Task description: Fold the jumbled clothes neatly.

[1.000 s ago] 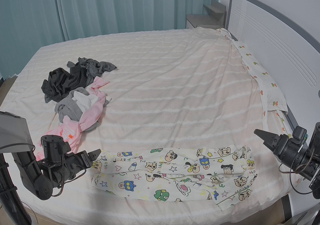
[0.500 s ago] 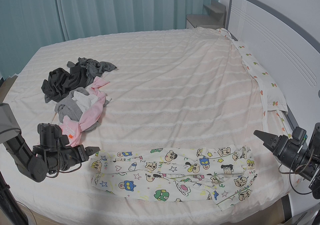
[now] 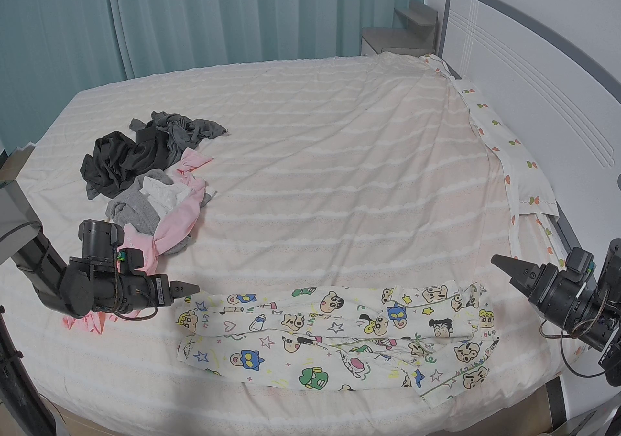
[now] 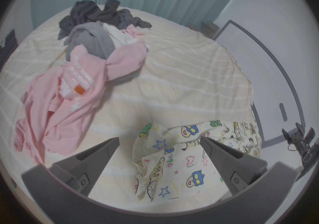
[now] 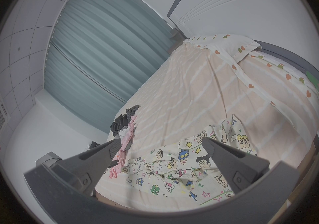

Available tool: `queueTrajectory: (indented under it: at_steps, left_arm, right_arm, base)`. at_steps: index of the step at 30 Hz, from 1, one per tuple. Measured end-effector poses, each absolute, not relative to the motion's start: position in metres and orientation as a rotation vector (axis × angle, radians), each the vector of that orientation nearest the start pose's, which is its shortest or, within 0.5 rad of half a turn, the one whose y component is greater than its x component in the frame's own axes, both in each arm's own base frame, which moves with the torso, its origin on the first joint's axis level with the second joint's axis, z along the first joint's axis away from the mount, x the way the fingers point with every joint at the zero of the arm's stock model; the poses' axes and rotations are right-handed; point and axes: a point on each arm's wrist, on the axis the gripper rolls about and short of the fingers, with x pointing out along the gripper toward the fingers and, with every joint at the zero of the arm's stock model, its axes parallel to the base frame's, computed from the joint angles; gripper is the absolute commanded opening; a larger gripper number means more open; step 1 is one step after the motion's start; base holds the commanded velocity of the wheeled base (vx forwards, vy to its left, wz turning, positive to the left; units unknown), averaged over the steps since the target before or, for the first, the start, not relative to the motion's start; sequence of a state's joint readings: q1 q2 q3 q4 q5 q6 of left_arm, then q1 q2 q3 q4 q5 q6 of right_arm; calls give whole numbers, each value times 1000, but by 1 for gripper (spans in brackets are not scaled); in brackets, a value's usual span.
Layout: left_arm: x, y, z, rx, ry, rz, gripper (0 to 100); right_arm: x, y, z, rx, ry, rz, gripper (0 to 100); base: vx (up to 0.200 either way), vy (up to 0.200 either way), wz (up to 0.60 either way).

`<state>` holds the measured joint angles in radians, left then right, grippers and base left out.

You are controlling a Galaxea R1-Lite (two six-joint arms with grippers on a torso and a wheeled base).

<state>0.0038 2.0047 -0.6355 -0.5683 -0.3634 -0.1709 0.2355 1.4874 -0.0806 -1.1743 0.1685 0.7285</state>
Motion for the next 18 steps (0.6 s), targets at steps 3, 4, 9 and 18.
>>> queueTrajectory:
  at_steps: [3,4,9,18]
  left_arm:
    - [310,-6,33,-276,843,-286,100]
    - [311,-6,30,-266,850,-290,100]
    - [323,-6,11,-237,883,-301,100]
    - [335,-15,-15,-254,933,-340,100]
  right_arm:
    - [172,45,115,707,372,299,100]
    - [172,45,115,706,373,299,100]
    - [171,45,115,705,374,299,100]
    - [168,50,113,664,383,325,100]
  base:
    - [0,0,0]
    - [0,0,0]
    - [0,0,0]
    - [0,0,0]
